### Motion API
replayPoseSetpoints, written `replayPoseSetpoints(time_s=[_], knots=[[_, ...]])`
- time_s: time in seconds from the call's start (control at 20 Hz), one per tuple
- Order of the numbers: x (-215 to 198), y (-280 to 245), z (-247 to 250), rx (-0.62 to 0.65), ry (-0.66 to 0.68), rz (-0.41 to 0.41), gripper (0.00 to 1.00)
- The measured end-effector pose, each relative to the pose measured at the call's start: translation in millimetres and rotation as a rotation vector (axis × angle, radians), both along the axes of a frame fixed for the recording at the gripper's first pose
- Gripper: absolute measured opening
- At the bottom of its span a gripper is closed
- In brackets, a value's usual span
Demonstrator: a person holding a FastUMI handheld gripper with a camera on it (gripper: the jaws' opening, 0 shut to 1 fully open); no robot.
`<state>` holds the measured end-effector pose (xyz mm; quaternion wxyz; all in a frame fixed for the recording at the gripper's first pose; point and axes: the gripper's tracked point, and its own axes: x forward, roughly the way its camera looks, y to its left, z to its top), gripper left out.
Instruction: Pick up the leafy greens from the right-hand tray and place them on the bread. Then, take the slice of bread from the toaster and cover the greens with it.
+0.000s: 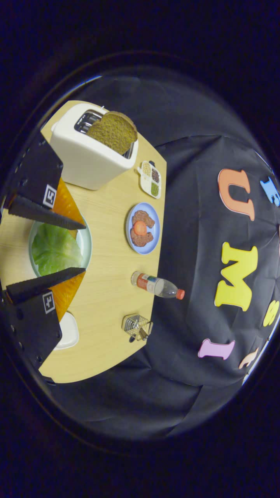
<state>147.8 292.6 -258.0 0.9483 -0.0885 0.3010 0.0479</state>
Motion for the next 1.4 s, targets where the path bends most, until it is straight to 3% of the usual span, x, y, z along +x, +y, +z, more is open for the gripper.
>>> replayPoseSetpoints(time_s=[0.2, 0.45, 0.65, 0.8, 1.0, 1.2, 1.4], knots=[[-18, 32, 25, 0.039, -0.041, 0.033, 0.7], [-26, 86, 51, 0.084, -0.088, 0.101, 0.7], [-30, 129, 57, 0.098, -0.081, 0.141, 0.85], [-32, 161, 54, 0.104, -0.066, 0.168, 0.89], [-24, 193, 43, 0.055, -0.059, 0.175, 0.89], [-11, 209, 18, -0.005, -0.02, 0.119, 0.85], [-2, 212, 12, -0.033, -0.001, 0.084, 0.64]])
